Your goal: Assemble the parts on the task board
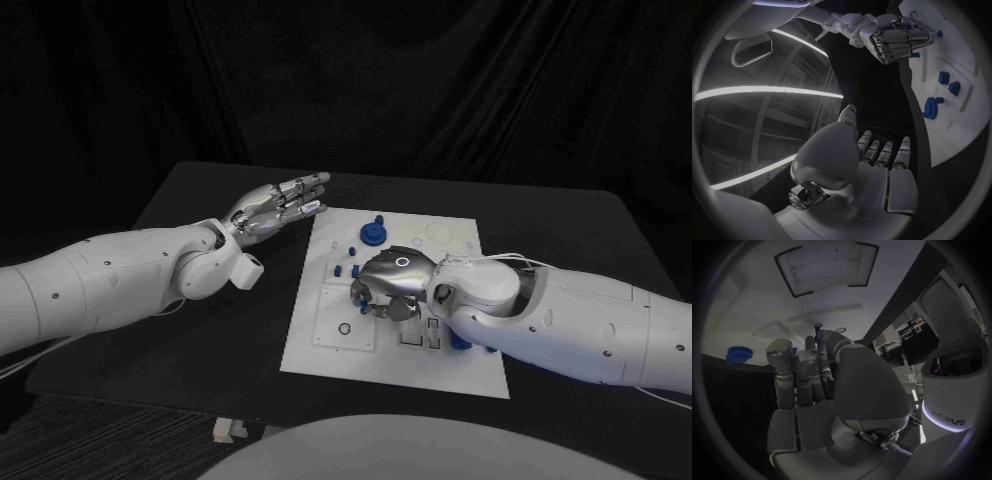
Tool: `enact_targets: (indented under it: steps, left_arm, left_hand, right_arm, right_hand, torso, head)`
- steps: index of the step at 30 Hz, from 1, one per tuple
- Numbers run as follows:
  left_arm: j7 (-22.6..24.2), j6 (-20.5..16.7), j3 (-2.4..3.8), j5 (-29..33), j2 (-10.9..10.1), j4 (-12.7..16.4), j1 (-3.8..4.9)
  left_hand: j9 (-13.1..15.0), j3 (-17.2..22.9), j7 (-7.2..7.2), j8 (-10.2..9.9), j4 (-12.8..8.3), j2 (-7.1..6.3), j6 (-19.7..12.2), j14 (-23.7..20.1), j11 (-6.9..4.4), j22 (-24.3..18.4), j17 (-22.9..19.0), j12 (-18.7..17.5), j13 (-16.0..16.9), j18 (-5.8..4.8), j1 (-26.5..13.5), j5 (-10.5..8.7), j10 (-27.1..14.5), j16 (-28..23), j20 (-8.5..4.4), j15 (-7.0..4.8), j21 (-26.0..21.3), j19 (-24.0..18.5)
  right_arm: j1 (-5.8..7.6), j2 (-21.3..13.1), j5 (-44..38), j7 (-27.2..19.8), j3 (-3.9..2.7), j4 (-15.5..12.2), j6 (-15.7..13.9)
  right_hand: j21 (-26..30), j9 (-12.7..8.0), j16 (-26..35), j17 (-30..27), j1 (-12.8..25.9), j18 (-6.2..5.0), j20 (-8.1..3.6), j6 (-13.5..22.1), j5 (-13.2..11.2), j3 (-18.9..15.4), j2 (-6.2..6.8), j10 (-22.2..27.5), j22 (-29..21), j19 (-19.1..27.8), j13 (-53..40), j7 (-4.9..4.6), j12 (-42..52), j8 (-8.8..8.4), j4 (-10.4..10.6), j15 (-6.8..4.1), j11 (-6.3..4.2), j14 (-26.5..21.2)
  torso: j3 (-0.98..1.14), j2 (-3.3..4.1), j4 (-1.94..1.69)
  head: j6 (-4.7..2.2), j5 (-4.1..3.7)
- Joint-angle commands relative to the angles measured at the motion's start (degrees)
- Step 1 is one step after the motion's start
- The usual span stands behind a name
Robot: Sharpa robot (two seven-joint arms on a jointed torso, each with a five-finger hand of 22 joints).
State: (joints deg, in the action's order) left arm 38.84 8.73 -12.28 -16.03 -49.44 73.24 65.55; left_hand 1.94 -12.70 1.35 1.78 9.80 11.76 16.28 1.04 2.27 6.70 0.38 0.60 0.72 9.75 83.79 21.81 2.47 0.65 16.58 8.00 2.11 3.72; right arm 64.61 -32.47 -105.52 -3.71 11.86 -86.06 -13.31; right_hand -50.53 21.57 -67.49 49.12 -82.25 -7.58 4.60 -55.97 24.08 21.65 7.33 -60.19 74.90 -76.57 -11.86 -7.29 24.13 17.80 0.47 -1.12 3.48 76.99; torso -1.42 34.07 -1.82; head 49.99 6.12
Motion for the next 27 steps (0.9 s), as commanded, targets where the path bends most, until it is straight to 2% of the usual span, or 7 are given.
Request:
enact_targets:
  steps: [1, 12, 27]
  left_arm:
    - [4.6, 0.8, 0.06, 0.4, 0.1, 0.0, -0.08]
    - [4.1, 1.0, 0.06, 0.4, 0.2, -0.2, -0.1]
    - [3.5, 1.4, 0.06, 0.4, 0.4, -0.4, -0.2]
  left_hand:
    - [0.1, 0.0, 0.37, 0.3, 0.2, 0.34, -0.1, -0.2, -0.14, 0.0, -0.1, 0.1, -0.1, 0.05, -0.1, 0.28, 0.2, -0.2, 0.16, 0.06, -0.2, -0.2]
    - [0.0, 0.0, 0.3, 0.3, 0.2, 0.32, -0.3, -0.2, -0.06, 0.0, -0.1, 0.1, -0.1, 0.06, -0.1, 0.25, 0.1, -0.2, 0.17, 0.09, -0.2, -0.2]
    - [0.0, 0.0, 0.23, 0.3, 0.2, 0.32, -0.3, -0.2, 0.01, 0.1, -0.1, 0.1, -0.1, 0.07, -0.1, 0.23, 0.1, -0.2, 0.18, 0.12, -0.2, -0.1]
  right_arm:
    - [-0.27, -0.1, -0.5, 1.2, 0.01, 0.0, 0.3]
    - [-0.34, -0.4, -0.5, 1.4, 0.01, -0.3, 0.6]
    - [-0.37, -0.9, -0.5, 1.6, 0.01, -0.7, 1.0]
  right_hand:
    - [-0.2, 0.0, -0.3, -0.1, -0.1, 0.67, 0.35, -0.5, 0.4, 0.2, 0.24, -0.3, 6.0, 0.1, -0.1, 0.05, -0.2, -0.37, -0.2, 0.25, 0.08, 0.3]
    - [-0.2, 0.0, -0.2, -0.3, -0.3, 0.65, 0.35, -0.6, 0.6, 0.3, 0.22, -0.4, 6.0, 0.1, -0.1, 0.04, -0.3, -0.55, -0.4, 0.24, 0.08, 0.2]
    - [-0.1, -0.1, -0.2, -0.3, -0.3, 0.63, 0.36, -0.6, 0.7, 0.4, 0.23, -0.4, 6.0, 0.2, -0.1, 0.04, -0.3, -0.6, -0.5, 0.24, 0.09, 0.2]
  torso:
    - [-0.01, 0.0, 0.0]
    - [0.02, 0.02, 0.02]
    - [0.01, 0.01, 0.04]
  head:
    - [0.01, 0.02]
    - [0.01, -0.03]
    - [0.01, 0.4]
